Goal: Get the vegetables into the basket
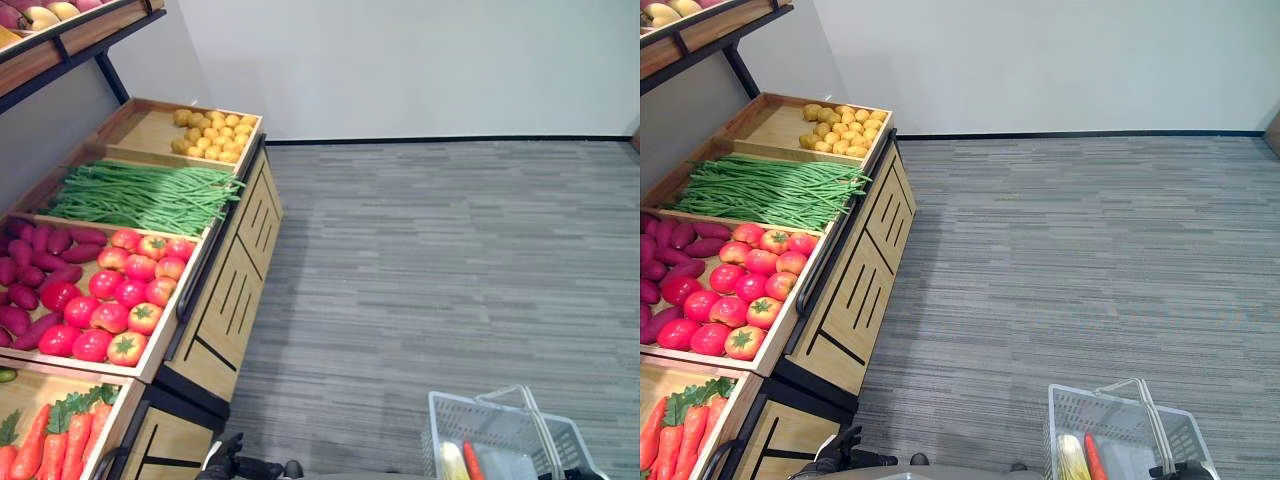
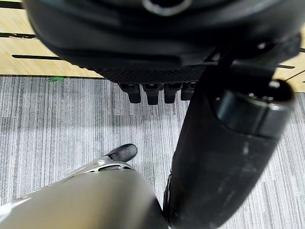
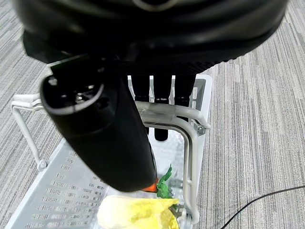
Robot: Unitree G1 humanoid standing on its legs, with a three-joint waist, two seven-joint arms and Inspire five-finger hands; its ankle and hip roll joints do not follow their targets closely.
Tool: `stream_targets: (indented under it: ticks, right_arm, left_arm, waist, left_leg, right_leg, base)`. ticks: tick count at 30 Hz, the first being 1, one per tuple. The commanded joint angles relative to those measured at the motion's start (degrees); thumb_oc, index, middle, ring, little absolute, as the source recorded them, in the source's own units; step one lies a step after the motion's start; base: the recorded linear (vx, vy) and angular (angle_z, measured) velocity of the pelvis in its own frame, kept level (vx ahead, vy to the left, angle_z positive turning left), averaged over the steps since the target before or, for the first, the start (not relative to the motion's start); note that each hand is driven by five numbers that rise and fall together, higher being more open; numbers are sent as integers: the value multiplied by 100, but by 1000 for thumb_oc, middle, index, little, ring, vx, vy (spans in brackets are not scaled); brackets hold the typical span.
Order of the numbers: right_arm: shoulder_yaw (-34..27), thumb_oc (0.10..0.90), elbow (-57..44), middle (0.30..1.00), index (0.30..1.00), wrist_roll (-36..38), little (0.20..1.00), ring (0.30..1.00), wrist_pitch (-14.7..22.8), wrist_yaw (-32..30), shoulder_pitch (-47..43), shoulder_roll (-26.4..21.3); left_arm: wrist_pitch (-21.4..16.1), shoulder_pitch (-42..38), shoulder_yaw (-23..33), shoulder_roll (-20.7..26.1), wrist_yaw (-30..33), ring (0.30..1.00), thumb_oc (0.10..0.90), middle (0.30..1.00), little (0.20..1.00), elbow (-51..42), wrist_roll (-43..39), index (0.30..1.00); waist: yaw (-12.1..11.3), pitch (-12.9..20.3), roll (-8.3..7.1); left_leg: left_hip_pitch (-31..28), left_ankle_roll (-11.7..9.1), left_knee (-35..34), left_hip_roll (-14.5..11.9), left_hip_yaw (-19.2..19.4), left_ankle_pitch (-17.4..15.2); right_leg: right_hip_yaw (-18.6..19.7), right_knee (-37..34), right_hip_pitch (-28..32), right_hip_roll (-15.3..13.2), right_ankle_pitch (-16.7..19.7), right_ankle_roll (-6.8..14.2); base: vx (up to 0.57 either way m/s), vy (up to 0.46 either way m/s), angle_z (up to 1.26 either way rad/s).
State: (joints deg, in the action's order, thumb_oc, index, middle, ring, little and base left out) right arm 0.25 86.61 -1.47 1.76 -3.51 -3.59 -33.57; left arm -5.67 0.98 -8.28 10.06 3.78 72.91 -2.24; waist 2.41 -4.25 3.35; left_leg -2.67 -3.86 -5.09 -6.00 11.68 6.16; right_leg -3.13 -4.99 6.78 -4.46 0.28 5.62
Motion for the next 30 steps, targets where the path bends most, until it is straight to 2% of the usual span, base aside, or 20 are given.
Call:
stream_targets:
  ticks: [1,7,10,11,24,25,27,28,29,30]
  right_arm:
    - [-28,900,320,1000,1000,75,1000,1000,61,-116,-411,-661]
    - [-25,900,445,1000,1000,119,1000,1000,29,40,-473,-682]
    - [227,900,469,1000,1000,-311,1000,1000,-27,126,-508,-693]
    - [506,900,455,1000,1000,-797,1000,1000,-57,136,-527,-719]
    - [315,900,359,1000,1000,-401,1000,1000,-8,170,-522,-705]
    - [595,900,320,1000,1000,-808,1000,1000,-40,188,-536,-691]
    - [1739,900,538,1000,1000,-2566,1000,1000,-166,496,-585,-519]
    - [1848,900,518,1000,1000,-2791,1000,1000,-172,519,-636,-569]
    - [2456,900,413,1000,1000,-4144,1000,1000,-248,577,-499,-604]
    - [2458,900,410,1000,1000,-4146,1000,1000,-249,580,-502,-605]
  left_arm:
    - [127,19,-25,319,12,1000,900,1000,1000,557,175,1000]
    - [159,7,-35,338,-54,1000,900,1000,1000,610,202,1000]
    - [177,8,-63,349,-86,1000,900,1000,1000,597,237,1000]
    - [170,8,-104,339,-94,1000,900,1000,1000,574,263,1000]
    - [177,-5,-52,321,-103,1000,900,1000,1000,616,202,1000]
    - [176,-18,-64,321,-111,1000,900,1000,1000,611,214,1000]
    - [206,-17,-171,360,-163,1000,900,1000,1000,564,385,1000]
    - [218,-19,-186,369,-199,1000,900,1000,1000,554,412,1000]
    - [244,8,-203,343,-232,1000,900,1000,1000,513,484,1000]
    - [244,7,-199,343,-232,1000,900,1000,1000,511,485,1000]
  waist:
    - [-109,-28,-455]
    - [-125,-10,-475]
    - [-141,-15,-479]
    - [-152,-28,-475]
    - [-127,-28,-486]
    - [-139,-38,-490]
    - [-169,-56,-491]
    - [-171,-50,-489]
    - [-171,-67,-474]
    - [-167,-57,-476]
  left_leg:
    - [-301,-172,9,-172,-126,-417]
    - [-309,-164,9,-162,-134,-432]
    - [-304,-156,9,-150,-147,-438]
    - [-294,-155,9,-145,-156,-435]
    - [-307,-160,9,-163,-141,-432]
    - [-303,-164,9,-163,-139,-428]
    - [-312,-171,9,-169,-152,-435]
    - [-305,-171,9,-169,-159,-435]
    - [-336,-180,9,-170,-158,-464]
    - [-314,-179,9,-168,-160,-447]
  right_leg:
    - [-229,-1,-293,-220,349,192]
    - [-243,-1,-275,-228,346,197]
    - [-249,-1,-276,-238,356,197]
    - [-243,-1,-278,-243,357,196]
    - [-227,-1,-288,-231,362,190]
    - [-220,-1,-295,-230,371,190]
    - [-242,-1,-275,-231,354,183]
    - [-245,-1,-281,-232,355,182]
    - [-242,-1,-247,-229,335,186]
    - [-243,-1,-267,-231,348,183]
  base:
    - [0,0,0]
    - [0,0,0]
    - [0,0,0]
    - [0,0,0]
    - [0,0,0]
    - [0,0,0]
    - [0,0,0]
    - [0,0,0]
    - [0,0,0]
    - [0,0,0]
